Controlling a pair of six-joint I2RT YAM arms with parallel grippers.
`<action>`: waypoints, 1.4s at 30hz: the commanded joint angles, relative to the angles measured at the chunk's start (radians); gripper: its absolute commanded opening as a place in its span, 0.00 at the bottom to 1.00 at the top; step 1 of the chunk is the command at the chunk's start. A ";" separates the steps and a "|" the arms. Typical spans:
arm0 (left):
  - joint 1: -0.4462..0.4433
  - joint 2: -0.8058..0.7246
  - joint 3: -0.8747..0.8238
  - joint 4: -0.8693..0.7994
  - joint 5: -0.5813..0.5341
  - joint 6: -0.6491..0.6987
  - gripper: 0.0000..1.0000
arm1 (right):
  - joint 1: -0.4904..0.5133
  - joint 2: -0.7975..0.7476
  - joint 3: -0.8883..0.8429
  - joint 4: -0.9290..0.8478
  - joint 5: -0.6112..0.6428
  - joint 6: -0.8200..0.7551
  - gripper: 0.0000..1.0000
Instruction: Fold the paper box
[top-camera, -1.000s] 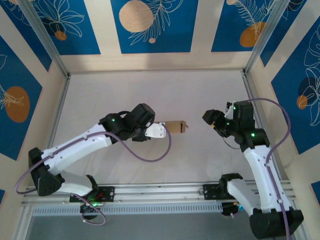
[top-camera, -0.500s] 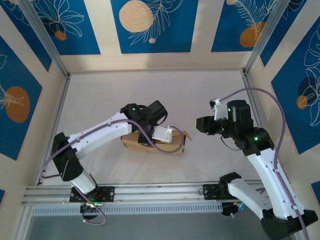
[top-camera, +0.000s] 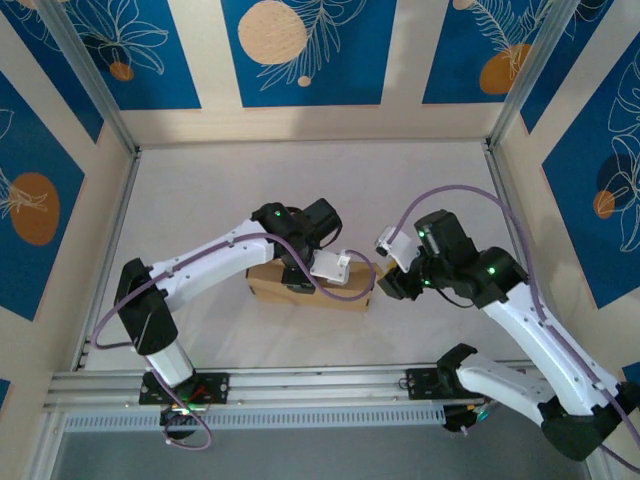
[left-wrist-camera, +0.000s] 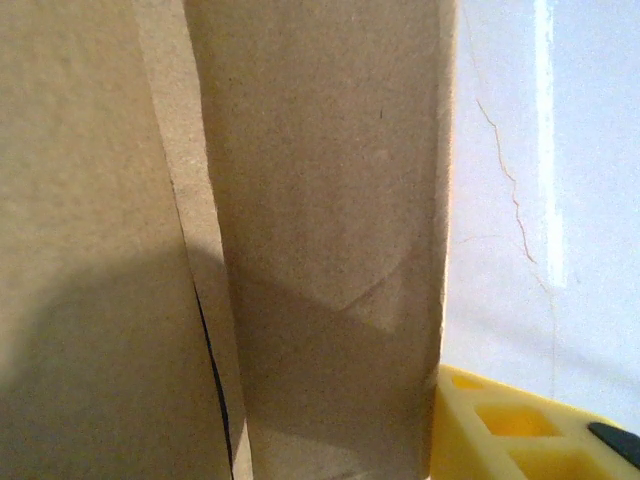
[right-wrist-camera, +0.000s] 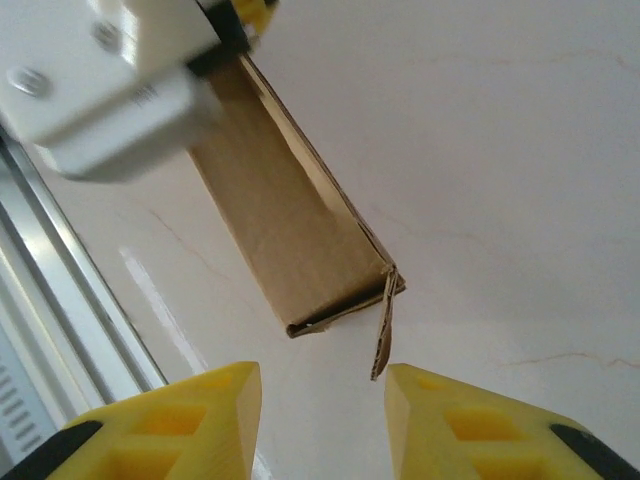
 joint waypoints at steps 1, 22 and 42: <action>0.007 0.023 0.019 -0.024 0.059 -0.005 0.47 | -0.002 0.028 -0.022 0.019 0.043 -0.033 0.38; 0.001 0.009 0.017 -0.012 0.006 -0.006 0.72 | -0.029 0.155 -0.008 0.074 -0.026 -0.047 0.00; 0.133 -0.421 -0.066 0.126 -0.057 -0.368 0.70 | -0.030 0.161 0.014 0.070 0.075 -0.067 0.00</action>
